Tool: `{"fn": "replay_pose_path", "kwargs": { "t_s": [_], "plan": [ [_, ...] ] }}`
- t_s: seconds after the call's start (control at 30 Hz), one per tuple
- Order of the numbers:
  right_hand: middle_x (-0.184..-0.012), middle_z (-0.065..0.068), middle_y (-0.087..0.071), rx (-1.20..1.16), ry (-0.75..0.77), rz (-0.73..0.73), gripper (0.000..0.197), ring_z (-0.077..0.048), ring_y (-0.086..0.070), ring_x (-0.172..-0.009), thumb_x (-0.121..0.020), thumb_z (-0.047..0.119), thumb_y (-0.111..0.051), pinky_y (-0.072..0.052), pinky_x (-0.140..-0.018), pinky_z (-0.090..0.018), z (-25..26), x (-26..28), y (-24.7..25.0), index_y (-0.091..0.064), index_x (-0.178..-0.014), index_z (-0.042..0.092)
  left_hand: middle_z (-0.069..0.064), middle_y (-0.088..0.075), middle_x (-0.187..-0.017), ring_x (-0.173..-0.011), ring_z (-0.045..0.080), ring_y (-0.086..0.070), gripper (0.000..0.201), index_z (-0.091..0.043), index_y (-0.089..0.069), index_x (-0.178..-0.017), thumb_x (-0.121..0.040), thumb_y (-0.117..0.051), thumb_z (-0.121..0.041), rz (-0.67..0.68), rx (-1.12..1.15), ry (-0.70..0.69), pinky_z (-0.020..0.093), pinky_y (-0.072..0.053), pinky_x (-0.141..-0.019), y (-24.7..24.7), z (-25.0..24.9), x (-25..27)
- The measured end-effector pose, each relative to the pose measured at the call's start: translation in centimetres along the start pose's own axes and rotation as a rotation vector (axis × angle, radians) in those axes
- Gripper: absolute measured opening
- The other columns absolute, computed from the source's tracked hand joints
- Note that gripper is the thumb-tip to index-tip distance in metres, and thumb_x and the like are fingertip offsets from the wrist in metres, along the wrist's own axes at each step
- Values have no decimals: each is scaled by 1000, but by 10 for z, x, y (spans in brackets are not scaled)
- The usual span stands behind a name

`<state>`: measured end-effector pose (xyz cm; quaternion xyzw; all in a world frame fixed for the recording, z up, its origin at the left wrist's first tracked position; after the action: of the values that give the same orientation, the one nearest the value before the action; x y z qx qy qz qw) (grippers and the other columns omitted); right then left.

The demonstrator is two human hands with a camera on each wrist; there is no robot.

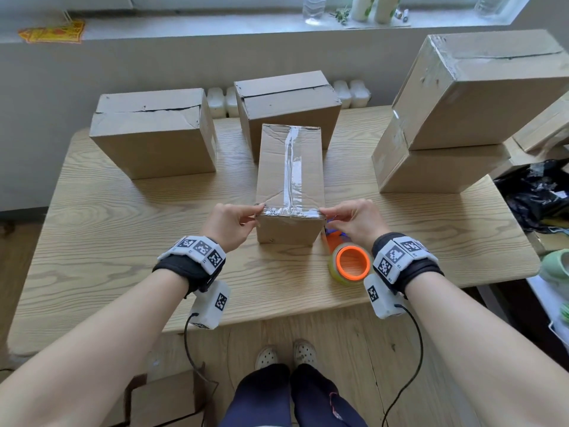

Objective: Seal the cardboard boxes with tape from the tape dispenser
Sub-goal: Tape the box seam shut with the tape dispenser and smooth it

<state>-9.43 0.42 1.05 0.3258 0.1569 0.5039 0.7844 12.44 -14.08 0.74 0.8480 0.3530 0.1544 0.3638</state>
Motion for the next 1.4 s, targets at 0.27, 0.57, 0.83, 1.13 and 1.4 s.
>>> {"fn": "replay_pose_path", "kwargs": {
  "t_s": [0.27, 0.57, 0.83, 1.13, 1.4],
  "plan": [
    [-86, -5, -75, 82, 92, -154, 12, -19, -70, -80, -76, 13, -77, -56, -76, -32, 1, 3, -9, -77, -87, 9, 9, -72, -95, -86, 15, -70, 20, -7, -72, -101, -82, -71, -13, -54, -39, 9, 26, -52, -85, -5, -1, -9],
    [-144, -15, -44, 355, 411, 70, 55, -29, -40, -135, -80, 31, -70, -24, -112, -36, 24, -12, -44, -58, -128, 9, 11, -73, -91, -82, 22, -69, 22, -12, -72, -103, -82, -71, -20, 12, -43, 33, 38, -54, -79, -3, 5, -14],
    [-119, -18, -64, 429, 443, 9, 33, -37, -61, -111, -79, 13, -61, -35, -100, -44, 34, -21, -66, -70, -110, 4, 12, -73, -87, -77, 23, -70, 20, -10, -73, -100, -82, -71, -19, -3, -58, -10, 37, -54, -77, -4, 5, -12],
    [-126, -14, -61, 427, 398, 81, 43, -34, -54, -122, -92, 33, -43, -30, -108, -42, 36, -20, -70, -66, -118, 7, 11, -73, -91, -82, 23, -69, 21, -11, -73, -101, -83, -70, -19, -4, -80, 16, 37, -53, -79, -2, -4, -11],
    [-156, 0, -21, 442, 284, 99, 52, -10, -13, -145, -101, 34, -38, -2, -117, -23, 19, 2, -38, -25, -149, 17, 7, -74, -88, -82, 21, -69, 19, -16, -74, -100, -83, -69, -23, -46, -167, 39, 36, -54, -79, 21, 9, -7]
  ]
}}
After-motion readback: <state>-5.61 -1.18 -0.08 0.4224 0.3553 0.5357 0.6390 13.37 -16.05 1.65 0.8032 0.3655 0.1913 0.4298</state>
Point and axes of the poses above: each hand's wrist, its own x-axis away from the middle knuckle, its own y-axis out of the back of the hand, z = x × y, the point moved 2 cm from there along -x, towards the middle knuckle
